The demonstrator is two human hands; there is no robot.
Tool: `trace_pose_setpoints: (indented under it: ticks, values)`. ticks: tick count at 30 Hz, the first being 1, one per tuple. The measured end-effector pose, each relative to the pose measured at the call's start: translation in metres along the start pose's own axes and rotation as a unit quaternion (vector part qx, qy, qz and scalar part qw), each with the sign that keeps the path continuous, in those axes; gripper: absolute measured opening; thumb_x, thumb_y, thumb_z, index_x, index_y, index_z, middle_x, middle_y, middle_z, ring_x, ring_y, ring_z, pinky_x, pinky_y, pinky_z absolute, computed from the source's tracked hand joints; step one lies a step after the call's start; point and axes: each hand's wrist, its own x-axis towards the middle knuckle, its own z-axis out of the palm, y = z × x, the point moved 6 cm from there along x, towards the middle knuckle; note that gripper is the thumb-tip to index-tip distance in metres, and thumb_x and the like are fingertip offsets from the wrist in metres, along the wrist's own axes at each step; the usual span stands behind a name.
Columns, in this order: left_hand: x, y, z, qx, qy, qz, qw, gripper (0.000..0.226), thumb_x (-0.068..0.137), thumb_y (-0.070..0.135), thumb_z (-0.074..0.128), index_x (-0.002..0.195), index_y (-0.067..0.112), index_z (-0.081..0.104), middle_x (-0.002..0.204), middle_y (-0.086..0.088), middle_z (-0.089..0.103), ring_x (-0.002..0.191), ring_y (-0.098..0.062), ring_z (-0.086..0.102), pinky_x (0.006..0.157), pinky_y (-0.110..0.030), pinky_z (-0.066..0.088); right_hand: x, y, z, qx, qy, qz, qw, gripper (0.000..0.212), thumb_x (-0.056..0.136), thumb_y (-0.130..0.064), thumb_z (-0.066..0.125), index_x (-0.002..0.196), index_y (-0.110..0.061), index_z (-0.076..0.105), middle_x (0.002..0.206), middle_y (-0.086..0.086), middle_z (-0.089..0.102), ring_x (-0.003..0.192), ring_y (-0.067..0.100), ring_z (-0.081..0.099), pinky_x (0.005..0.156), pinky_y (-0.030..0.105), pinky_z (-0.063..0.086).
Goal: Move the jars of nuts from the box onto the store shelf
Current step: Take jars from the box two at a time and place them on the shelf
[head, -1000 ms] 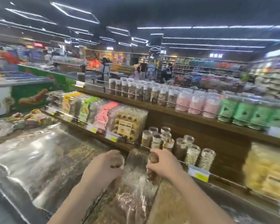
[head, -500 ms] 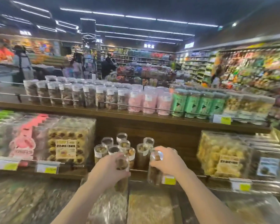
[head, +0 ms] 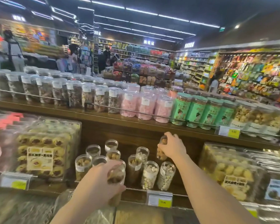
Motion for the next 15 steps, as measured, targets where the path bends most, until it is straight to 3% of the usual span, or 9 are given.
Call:
trace_pose_setpoints:
  ticks: [8,11,15]
  values:
    - [0.007,-0.001,0.001,0.005,0.008,-0.003,1.000,0.073,0.067,0.061,0.081,0.126,0.066,0.039,0.123,0.029,0.056,0.117,-0.001,0.052,0.101,-0.023,0.045,0.032,0.038,0.075,-0.006,-0.083,0.051,0.995,0.067,0.088,-0.045,0.072,0.146,-0.030,0.043,0.141,0.006,0.048,0.127,0.030,0.050,0.094,0.042,0.053]
    - [0.014,0.002,0.002,0.015,0.015,-0.001,1.000,0.075,0.069,0.060,0.081,0.135,0.058,0.044,0.122,0.030,0.054,0.115,0.000,0.052,0.094,-0.020,0.043,0.029,0.042,0.085,-0.006,-0.093,0.044,0.995,0.069,0.086,-0.047,0.073,0.147,-0.031,0.043,0.141,0.004,0.049,0.125,0.028,0.053,0.094,0.042,0.054]
    - [0.030,0.006,0.004,-0.019,-0.006,0.000,1.000,0.078,0.069,0.056,0.082,0.139,0.048,0.050,0.124,0.030,0.055,0.114,0.002,0.054,0.098,-0.022,0.046,0.023,0.044,0.082,-0.026,-0.113,0.034,0.993,0.077,0.088,-0.055,0.068,0.153,-0.033,0.035,0.156,0.006,0.039,0.134,0.030,0.049,0.099,0.041,0.049]
